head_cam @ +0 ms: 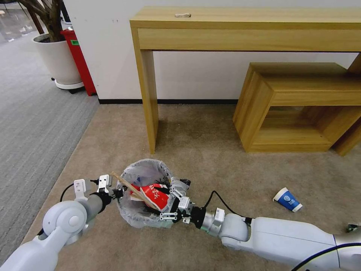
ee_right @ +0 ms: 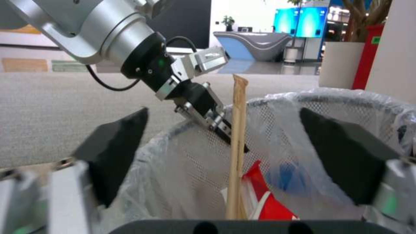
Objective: Pick up the trash bin and place the garbage on the floor into it.
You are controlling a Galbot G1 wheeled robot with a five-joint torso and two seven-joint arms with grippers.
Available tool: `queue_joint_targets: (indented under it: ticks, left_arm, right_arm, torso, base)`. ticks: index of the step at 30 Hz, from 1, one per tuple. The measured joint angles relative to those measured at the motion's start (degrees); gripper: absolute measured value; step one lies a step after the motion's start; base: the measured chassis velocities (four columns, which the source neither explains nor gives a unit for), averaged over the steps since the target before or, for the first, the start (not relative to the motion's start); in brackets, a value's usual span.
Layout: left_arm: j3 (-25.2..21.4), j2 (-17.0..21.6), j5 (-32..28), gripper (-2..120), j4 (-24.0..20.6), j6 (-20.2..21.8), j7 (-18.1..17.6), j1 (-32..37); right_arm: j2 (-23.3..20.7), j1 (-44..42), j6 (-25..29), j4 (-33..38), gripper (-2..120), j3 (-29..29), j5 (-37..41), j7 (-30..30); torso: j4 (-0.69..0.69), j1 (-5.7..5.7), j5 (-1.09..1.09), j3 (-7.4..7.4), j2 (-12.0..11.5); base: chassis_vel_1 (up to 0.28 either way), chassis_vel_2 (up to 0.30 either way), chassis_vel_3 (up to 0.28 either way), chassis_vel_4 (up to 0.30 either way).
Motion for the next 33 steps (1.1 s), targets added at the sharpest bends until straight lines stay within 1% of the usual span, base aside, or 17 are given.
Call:
queue_joint_targets:
  ticks: [1,2,8,12,14,15,16,18,19,22,23,26,28,31,32,33]
  left_arm:
    - [0.0,0.1,0.0,0,0.0,0.0,0.0,0.0]
    - [0.0,0.1,0.0,0,0.0,0.0,0.0,0.0]
    - [0.0,-0.2,0.1,0,-0.1,0.0,0.0,0.2]
    - [-0.3,0.2,0.3,0,0.5,0.0,0.1,0.8]
    - [-0.6,0.4,0.5,0,0.9,0.0,0.2,1.1]
    - [-0.6,0.4,0.5,0,0.9,0.0,0.2,1.1]
    - [-0.7,0.5,0.5,0,0.9,0.0,0.2,1.1]
    - [-1.1,0.9,0.6,0,1.1,0.0,0.4,1.4]
    - [-1.1,0.9,0.6,0,1.1,0.0,0.4,1.4]
    - [-1.3,1.3,0.6,0,1.1,0.0,0.5,1.6]
    - [-1.3,1.3,0.6,0,1.1,0.0,0.5,1.6]
    - [-1.4,1.3,0.7,0,0.9,0.0,0.5,1.8]
    - [-1.4,1.4,0.7,0,0.9,0.0,0.4,1.9]
    - [-1.8,1.5,0.8,0,0.5,0.0,0.3,2.7]
    - [-1.8,1.5,0.8,0,0.5,0.0,0.3,2.7]
    - [-2.1,1.5,0.8,0,0.3,0.0,0.3,2.9]
  right_arm:
    - [-0.1,0.0,0.0,0.1,97,0.1,-0.1,0.0]
    - [-0.1,0.0,0.0,0.2,99,0.2,-0.1,0.0]
    - [-0.5,-0.3,0.1,0.4,100,0.8,-0.2,0.1]
    - [-1.6,-1.6,0.1,0.7,100,2.9,-0.2,0.3]
    - [-2.4,-2.8,-0.1,0.7,100,5.7,-0.3,0.9]
    - [-2.4,-2.8,-0.1,0.7,100,5.7,-0.3,0.9]
    - [-2.7,-3.2,-0.2,0.8,100,6.9,-0.3,1.1]
    - [-3.8,-4.7,-0.6,0.8,100,10.9,-0.2,1.6]
    - [-3.8,-4.7,-0.6,0.8,100,10.9,-0.2,1.6]
    - [-5.0,-7.0,-1.0,0.8,100,16.4,-0.2,2.4]
    - [-5.0,-7.0,-1.0,0.8,100,16.4,-0.2,2.4]
    - [-5.4,-9.1,-1.2,1.4,100,20.5,-0.2,3.0]
    - [-5.5,-9.6,-1.3,1.5,100,21.3,-0.2,3.1]
    - [-5.8,-11.2,-1.6,1.8,100,25.5,-0.1,3.7]
    - [-5.8,-11.2,-1.6,1.8,100,25.5,-0.1,3.7]
    - [-6.1,-11.8,-1.8,1.8,100,27.1,-0.1,3.9]
  torso:
    - [0.00,0.00,0.00,0.00,0.0]
    - [0.00,0.00,0.00,0.00,0.0]
    - [0.00,0.00,0.00,0.00,0.0]
    - [0.00,0.00,0.00,0.00,0.0]
    - [0.01,0.00,0.00,0.00,0.0]
    - [0.01,0.00,0.00,0.00,0.0]
    - [0.00,0.00,0.00,0.00,0.0]
    - [0.00,0.00,0.01,0.00,0.0]
    - [0.00,0.00,0.01,0.00,0.0]
    - [0.00,0.00,0.00,0.00,0.0]
    - [0.00,0.00,0.00,0.00,0.0]
    - [0.00,0.00,0.00,0.00,0.0]
    - [0.00,0.00,0.01,0.00,0.0]
    - [0.01,0.00,0.00,0.00,0.0]
    - [0.01,0.00,0.00,0.00,0.0]
    - [0.00,0.00,0.00,0.00,0.0]
  base:
    - [0.000,0.000,0.000,0.000]
    - [0.000,0.000,0.000,0.000]
    - [0.000,0.000,0.000,0.000]
    - [0.000,0.000,0.000,0.000]
    - [0.000,0.000,0.000,0.000]
    - [0.000,0.000,0.000,0.000]
    - [0.000,0.000,0.000,0.000]
    - [0.000,0.000,0.000,0.000]
    - [0.000,0.000,0.000,0.000]
    - [0.000,0.000,0.000,0.000]
    - [0.000,0.000,0.000,0.000]
    - [0.000,0.000,0.000,0.000]
    - [0.000,0.000,0.000,0.000]
    - [0.000,0.000,0.000,0.000]
    - [0.000,0.000,0.000,0.000]
    - [0.000,0.000,0.000,0.000]
